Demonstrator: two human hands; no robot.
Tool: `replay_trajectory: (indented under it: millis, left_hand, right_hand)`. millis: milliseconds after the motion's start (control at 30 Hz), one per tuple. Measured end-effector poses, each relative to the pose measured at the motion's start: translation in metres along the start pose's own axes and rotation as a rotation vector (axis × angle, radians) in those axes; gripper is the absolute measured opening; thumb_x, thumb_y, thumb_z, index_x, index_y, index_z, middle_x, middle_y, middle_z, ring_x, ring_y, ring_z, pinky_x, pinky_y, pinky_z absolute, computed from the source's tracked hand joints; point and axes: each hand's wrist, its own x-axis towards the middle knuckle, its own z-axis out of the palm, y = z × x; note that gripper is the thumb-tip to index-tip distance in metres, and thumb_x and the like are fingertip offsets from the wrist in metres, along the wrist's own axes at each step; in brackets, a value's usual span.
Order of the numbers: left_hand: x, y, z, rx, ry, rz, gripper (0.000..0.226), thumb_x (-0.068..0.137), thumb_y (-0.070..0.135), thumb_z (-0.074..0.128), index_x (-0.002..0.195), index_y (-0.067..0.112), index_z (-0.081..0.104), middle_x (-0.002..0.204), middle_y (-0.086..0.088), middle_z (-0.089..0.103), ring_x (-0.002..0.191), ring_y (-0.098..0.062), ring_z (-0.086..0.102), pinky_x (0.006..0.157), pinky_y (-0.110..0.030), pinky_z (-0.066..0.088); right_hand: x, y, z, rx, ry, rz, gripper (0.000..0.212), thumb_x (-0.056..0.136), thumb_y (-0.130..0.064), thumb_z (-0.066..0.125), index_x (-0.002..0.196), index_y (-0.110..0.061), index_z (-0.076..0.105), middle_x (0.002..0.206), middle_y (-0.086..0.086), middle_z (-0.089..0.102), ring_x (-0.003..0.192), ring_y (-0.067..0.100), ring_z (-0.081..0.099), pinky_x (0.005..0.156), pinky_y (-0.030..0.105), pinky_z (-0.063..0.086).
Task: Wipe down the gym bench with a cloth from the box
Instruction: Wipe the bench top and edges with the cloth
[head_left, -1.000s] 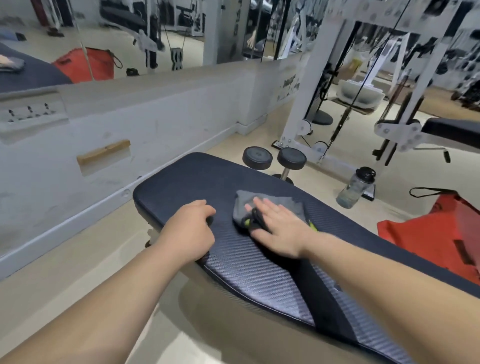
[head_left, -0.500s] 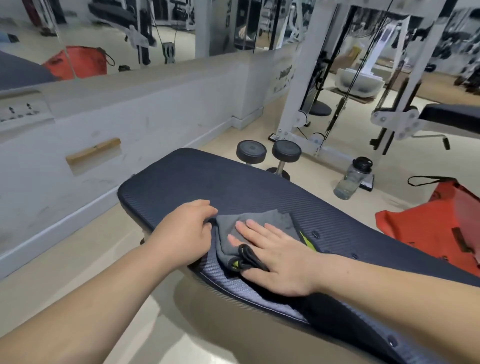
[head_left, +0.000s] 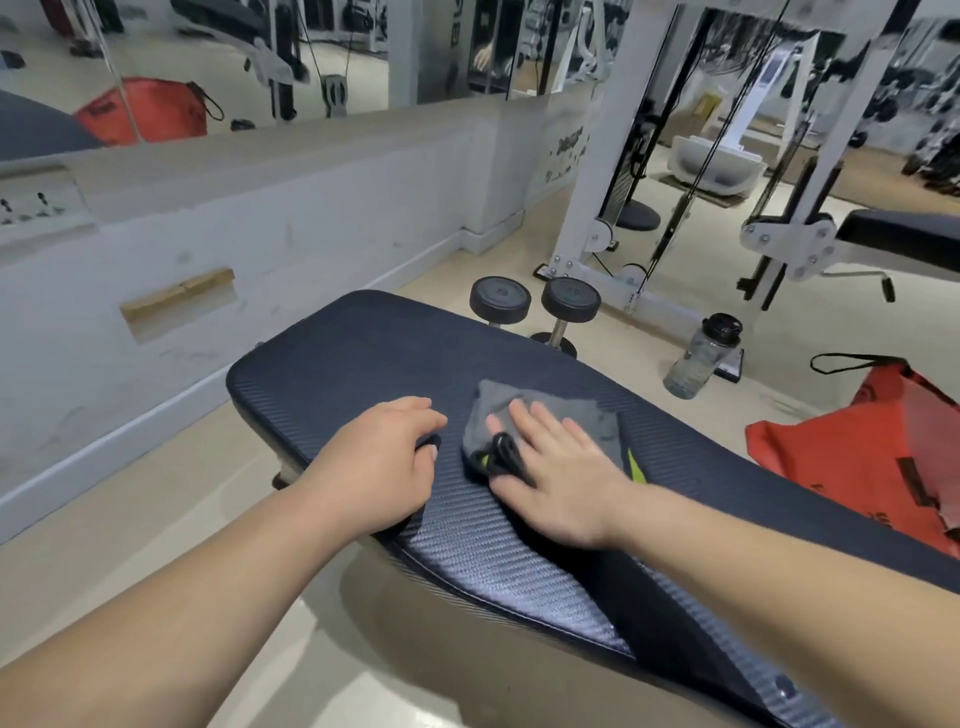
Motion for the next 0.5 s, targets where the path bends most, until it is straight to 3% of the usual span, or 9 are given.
replay_trajectory:
  millis: [100, 200, 300, 400, 500]
  left_hand:
    - [0.003, 0.005, 0.002, -0.010, -0.009, 0.016, 0.042, 0.096, 0.022, 0.054, 0.137, 0.025, 0.061, 0.156, 0.004, 0.047, 0.145, -0.014, 0.040, 0.116, -0.028, 0.031]
    - [0.003, 0.010, 0.003, -0.017, 0.001, 0.042, 0.041, 0.096, 0.022, 0.055, 0.136, 0.025, 0.061, 0.155, 0.004, 0.048, 0.144, -0.014, 0.041, 0.114, -0.028, 0.032]
    - [0.000, 0.012, 0.005, -0.017, -0.005, 0.064, 0.041, 0.096, 0.021, 0.055, 0.136, 0.025, 0.062, 0.155, 0.003, 0.048, 0.144, -0.014, 0.041, 0.115, -0.028, 0.032]
    - [-0.003, 0.011, 0.006, -0.014, -0.024, 0.064, 0.042, 0.096, 0.022, 0.055, 0.138, 0.026, 0.060, 0.156, 0.004, 0.046, 0.145, -0.012, 0.039, 0.117, -0.028, 0.031]
    - [-0.004, 0.010, 0.005, -0.005, -0.022, 0.075, 0.051, 0.095, 0.025, 0.057, 0.145, 0.026, 0.051, 0.160, 0.004, 0.040, 0.148, -0.012, 0.034, 0.120, -0.028, 0.028]
  right_hand:
    - [-0.055, -0.013, 0.008, -0.025, -0.125, -0.181, 0.073, 0.104, -0.063, 0.022, 0.162, -0.041, -0.017, 0.166, -0.009, -0.034, 0.153, 0.012, -0.037, 0.126, 0.037, -0.019]
    - [-0.051, 0.003, 0.002, -0.075, -0.178, -0.228, 0.073, 0.102, -0.068, 0.017, 0.162, -0.043, -0.016, 0.164, -0.012, -0.035, 0.151, 0.009, -0.037, 0.124, 0.033, -0.022]
    - [0.005, 0.031, -0.011, -0.031, -0.101, -0.088, 0.073, 0.105, -0.061, 0.029, 0.165, -0.039, -0.007, 0.172, -0.004, -0.022, 0.158, 0.014, -0.021, 0.126, 0.034, -0.014]
    - [0.054, 0.050, -0.015, 0.051, 0.036, 0.141, 0.072, 0.104, -0.063, 0.025, 0.167, -0.036, 0.001, 0.176, 0.001, -0.010, 0.162, 0.020, -0.011, 0.130, 0.043, -0.005]
    - [0.069, 0.042, -0.009, 0.036, 0.096, 0.240, 0.073, 0.104, -0.062, 0.021, 0.167, -0.032, 0.003, 0.176, 0.001, -0.008, 0.162, 0.020, -0.010, 0.130, 0.046, -0.005]
